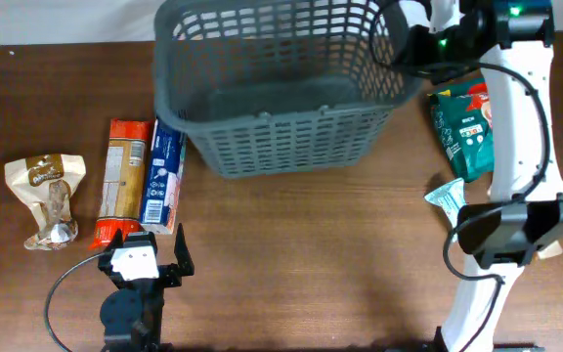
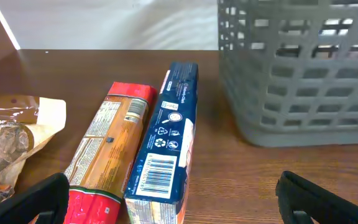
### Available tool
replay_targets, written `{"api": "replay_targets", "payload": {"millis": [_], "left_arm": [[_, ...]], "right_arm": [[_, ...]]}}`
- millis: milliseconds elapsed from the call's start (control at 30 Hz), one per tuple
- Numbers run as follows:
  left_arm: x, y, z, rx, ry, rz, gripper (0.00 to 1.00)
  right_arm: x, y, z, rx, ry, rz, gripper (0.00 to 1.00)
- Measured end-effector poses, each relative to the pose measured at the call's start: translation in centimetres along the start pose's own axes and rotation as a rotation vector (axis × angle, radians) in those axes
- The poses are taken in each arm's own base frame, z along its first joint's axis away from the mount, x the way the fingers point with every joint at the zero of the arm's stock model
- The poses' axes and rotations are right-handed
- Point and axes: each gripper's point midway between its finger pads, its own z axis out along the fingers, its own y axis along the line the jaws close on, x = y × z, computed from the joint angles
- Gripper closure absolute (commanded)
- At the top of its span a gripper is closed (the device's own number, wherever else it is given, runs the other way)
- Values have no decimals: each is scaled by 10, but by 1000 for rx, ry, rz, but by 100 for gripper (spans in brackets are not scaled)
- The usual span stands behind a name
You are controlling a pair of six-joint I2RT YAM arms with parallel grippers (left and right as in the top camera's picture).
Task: Pack container
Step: 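Grip the basket rim with the right gripper and drag it rightward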
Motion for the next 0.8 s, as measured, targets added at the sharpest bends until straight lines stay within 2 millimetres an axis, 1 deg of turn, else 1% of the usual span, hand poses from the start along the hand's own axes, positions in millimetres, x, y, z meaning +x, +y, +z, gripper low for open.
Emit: {"api": "replay_targets", "payload": {"millis": [67, 200, 400, 433, 567, 633, 733, 767, 800], "left_arm": [[0, 0, 0, 0, 0, 0, 1], [0, 0, 0, 0, 0, 0, 1], [0, 0, 0, 0, 0, 0, 1], [0, 0, 0, 0, 0, 0, 1], [0, 0, 0, 0, 0, 0, 1], [0, 0, 0, 0, 0, 0, 1], [0, 0, 0, 0, 0, 0, 1], [0, 0, 0, 0, 0, 0, 1], [0, 0, 0, 0, 0, 0, 1]], "right_arm": [[6, -3, -7, 28, 13, 37, 96], [13, -7, -10, 53, 31, 57, 96], [13, -8, -11, 60, 28, 56, 96], [12, -9, -11, 63, 27, 55, 93], [10, -10, -10, 67, 16, 48, 91], [10, -11, -9, 71, 16, 38, 86], [8, -13, -9, 84, 7, 22, 78], [7, -17, -8, 111, 3, 21, 73], [9, -23, -7, 140, 10, 23, 65]]}}
